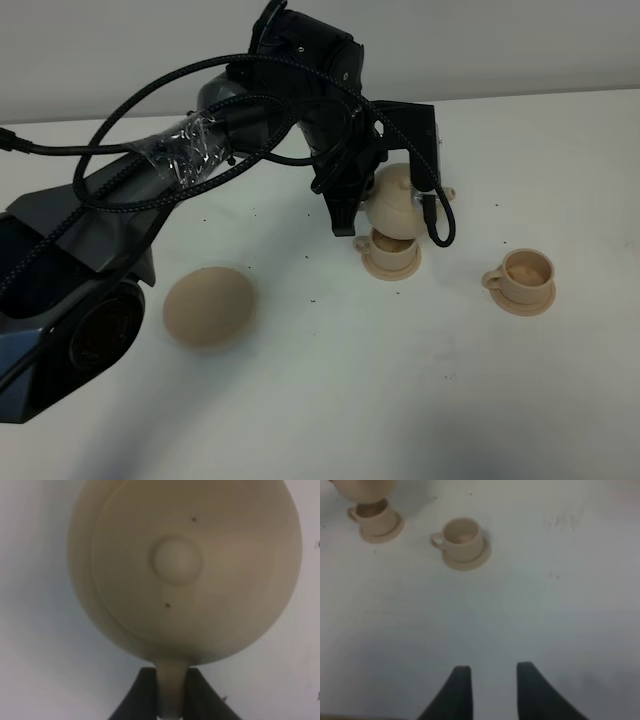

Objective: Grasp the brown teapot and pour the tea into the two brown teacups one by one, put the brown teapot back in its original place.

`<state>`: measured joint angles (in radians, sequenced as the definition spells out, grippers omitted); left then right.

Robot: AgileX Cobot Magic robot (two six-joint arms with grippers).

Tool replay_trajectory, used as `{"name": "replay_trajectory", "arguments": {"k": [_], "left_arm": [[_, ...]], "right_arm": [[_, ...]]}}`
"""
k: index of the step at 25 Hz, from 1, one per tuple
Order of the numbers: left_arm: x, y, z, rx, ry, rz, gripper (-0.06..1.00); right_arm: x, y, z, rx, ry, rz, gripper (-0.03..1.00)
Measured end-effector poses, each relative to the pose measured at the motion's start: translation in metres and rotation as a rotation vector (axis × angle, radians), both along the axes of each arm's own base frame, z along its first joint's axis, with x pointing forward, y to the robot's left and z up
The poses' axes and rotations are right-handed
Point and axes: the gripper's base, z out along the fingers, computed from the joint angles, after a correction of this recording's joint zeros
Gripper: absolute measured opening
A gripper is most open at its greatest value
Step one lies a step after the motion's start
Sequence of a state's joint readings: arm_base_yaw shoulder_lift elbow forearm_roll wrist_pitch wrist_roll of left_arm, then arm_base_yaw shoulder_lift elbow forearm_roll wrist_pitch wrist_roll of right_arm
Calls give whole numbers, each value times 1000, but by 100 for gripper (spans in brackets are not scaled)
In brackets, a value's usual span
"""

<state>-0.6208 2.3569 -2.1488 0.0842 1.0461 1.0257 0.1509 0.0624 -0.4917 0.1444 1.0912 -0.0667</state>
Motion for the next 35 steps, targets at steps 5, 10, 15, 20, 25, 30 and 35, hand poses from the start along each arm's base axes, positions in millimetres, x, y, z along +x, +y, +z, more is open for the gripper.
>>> {"name": "replay_trajectory", "arguments": {"k": [5, 10, 15, 20, 25, 30, 35], "left_arm": [[-6, -15, -3, -7, -12, -47, 13], [-14, -30, -1, -21, -44, -104, 13], [-21, -41, -1, -31, -65, -148, 13], [-26, -49, 0, -39, -78, -170, 13], [-30, -54, -1, -34, -80, -184, 13], [-29, -56, -12, -10, -69, -189, 13], [-28, -55, -17, 11, -73, -194, 13]], "right_arm": [[0, 0, 0, 0, 0, 0, 24], [0, 0, 0, 1, 0, 0, 24], [0, 0, 0, 3, 1, -1, 24], [0, 0, 0, 3, 1, -1, 24], [0, 0, 0, 3, 1, -1, 24], [0, 0, 0, 0, 0, 1, 24], [0, 0, 0, 0, 0, 1, 24]]}}
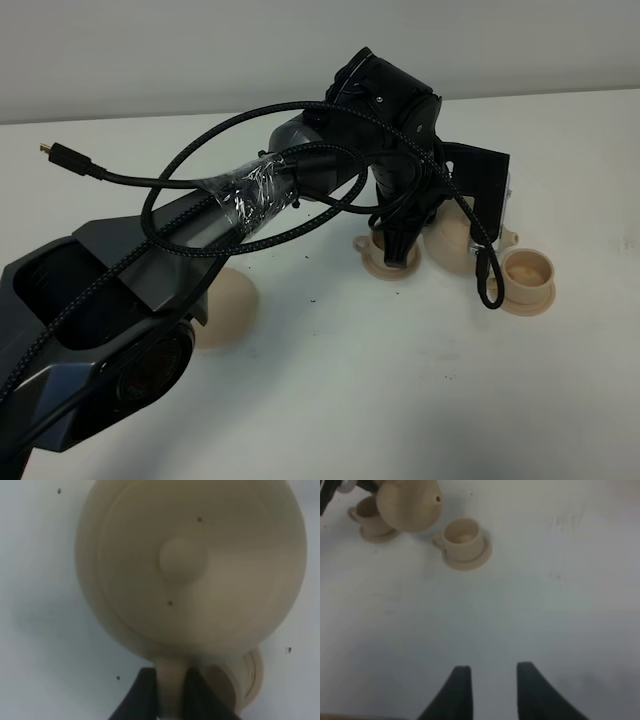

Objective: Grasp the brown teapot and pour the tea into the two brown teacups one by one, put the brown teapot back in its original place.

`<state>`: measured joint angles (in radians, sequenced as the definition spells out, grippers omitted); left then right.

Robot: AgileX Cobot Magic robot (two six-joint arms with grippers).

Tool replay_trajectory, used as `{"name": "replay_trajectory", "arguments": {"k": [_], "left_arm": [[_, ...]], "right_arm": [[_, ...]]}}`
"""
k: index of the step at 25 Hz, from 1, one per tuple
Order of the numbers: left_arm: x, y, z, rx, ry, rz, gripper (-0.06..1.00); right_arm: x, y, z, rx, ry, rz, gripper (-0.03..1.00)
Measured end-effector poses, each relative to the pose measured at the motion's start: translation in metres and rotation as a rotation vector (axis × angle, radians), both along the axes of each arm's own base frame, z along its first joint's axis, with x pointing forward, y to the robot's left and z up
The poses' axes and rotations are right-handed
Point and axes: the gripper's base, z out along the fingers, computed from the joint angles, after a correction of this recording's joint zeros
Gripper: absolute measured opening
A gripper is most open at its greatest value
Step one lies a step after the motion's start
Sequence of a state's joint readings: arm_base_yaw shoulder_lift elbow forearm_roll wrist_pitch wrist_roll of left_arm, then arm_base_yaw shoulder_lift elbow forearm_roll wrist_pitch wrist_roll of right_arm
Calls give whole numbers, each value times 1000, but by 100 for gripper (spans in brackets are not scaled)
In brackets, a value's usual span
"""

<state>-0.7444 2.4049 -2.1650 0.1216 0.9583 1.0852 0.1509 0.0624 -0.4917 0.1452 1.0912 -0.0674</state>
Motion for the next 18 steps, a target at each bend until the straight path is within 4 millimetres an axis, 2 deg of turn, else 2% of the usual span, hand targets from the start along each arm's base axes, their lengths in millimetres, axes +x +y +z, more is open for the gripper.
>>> {"name": "replay_trajectory", "arguments": {"k": [18], "left_arm": [[6, -3, 3, -19, -73, -18, 13]], "right_arm": [[0, 0, 0, 3, 1, -1, 24]]}}
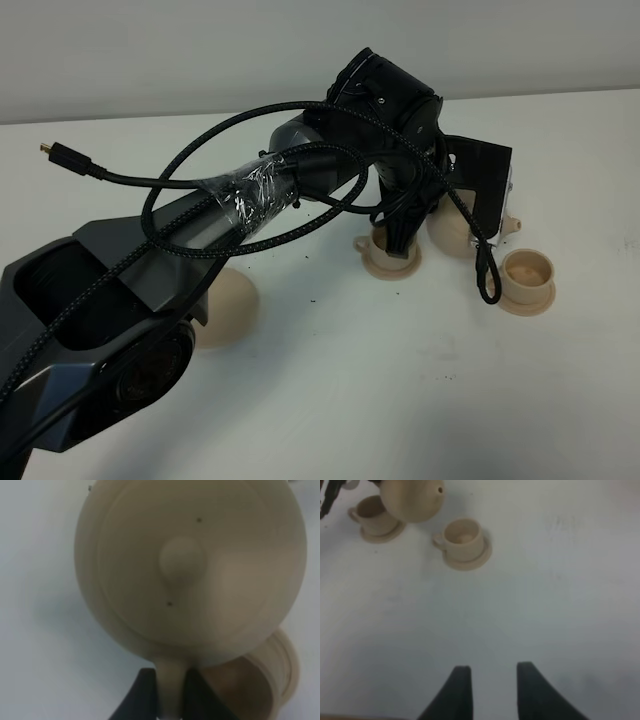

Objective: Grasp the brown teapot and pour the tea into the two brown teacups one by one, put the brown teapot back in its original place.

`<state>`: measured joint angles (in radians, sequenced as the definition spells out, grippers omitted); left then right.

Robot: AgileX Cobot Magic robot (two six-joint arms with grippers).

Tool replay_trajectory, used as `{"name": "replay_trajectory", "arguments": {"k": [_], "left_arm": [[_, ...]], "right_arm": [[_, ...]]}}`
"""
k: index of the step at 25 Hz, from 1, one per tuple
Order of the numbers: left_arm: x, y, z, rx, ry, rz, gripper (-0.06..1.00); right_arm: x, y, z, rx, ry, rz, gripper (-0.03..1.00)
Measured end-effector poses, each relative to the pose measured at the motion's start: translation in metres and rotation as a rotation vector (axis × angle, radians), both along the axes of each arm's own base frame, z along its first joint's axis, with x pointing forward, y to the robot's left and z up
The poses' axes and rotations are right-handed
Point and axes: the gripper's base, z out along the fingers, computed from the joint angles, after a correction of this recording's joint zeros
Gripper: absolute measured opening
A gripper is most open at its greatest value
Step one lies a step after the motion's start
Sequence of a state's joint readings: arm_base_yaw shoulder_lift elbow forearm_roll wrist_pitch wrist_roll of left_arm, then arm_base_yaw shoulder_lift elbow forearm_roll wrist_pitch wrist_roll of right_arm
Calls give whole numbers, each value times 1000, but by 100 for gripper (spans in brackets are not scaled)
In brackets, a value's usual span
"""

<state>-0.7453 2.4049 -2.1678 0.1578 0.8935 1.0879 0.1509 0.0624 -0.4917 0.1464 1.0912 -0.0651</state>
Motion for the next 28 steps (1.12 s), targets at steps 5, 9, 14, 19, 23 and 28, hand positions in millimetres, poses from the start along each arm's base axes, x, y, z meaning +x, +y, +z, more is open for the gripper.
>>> {"name": "replay_trajectory", "arguments": {"k": [5, 9, 14, 19, 23, 28], "left_arm": [[1, -3, 2, 34, -74, -33, 13], [0, -7, 4, 82, -132, -73, 13], [-1, -13, 3, 84, -171, -124, 13], [-5, -21, -5, 97, -181, -157, 13], [-8, -27, -8, 105, -201, -181, 13], [-10, -29, -7, 143, -239, -205, 13]], "right_arm": [[0, 0, 0, -1, 0, 1, 24], [0, 0, 0, -1, 0, 1, 24], [0, 0, 0, 0, 0, 0, 24], [0, 0, 0, 0, 0, 0, 24], [0, 0, 0, 0, 0, 0, 24], [0, 0, 0, 0, 0, 0, 24]]}}
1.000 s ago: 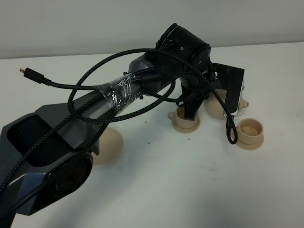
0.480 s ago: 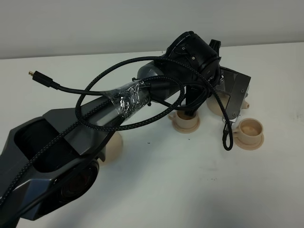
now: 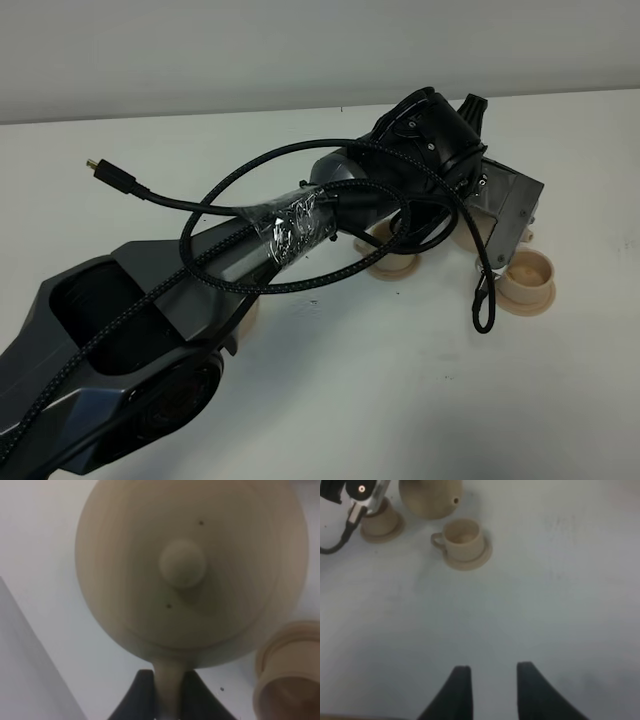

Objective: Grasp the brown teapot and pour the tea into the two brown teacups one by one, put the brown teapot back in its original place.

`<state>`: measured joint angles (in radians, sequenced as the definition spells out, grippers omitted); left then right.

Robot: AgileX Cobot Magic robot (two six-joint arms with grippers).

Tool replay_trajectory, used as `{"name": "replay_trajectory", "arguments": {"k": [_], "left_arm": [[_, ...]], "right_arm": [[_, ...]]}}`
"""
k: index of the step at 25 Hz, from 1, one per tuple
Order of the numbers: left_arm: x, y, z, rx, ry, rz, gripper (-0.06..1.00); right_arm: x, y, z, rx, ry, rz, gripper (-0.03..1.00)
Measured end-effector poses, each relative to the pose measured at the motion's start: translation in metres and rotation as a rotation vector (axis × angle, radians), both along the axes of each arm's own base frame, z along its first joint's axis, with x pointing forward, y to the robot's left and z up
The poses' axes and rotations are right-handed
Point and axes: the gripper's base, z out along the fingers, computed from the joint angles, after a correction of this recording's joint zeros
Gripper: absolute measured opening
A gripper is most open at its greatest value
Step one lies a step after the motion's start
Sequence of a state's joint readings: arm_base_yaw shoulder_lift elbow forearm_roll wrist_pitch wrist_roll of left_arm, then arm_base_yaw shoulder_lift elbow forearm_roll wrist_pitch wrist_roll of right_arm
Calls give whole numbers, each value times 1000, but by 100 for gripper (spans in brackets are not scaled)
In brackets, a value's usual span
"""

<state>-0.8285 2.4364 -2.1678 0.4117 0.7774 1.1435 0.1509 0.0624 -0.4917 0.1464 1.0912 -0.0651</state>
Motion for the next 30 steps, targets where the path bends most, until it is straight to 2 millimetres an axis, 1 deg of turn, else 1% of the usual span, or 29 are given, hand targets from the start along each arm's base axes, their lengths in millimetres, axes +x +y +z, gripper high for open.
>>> {"name": "replay_trajectory", "arguments": {"k": [12, 19, 30], "left_arm": [[0, -1, 2, 83, -57, -80, 13], [0, -1, 3, 100, -77, -93, 13], [-5, -12, 3, 89, -111, -134, 13]], "right_arm": [[0, 0, 0, 0, 0, 0, 24], [0, 0, 0, 0, 0, 0, 24], [0, 0, 0, 0, 0, 0, 24]]}}
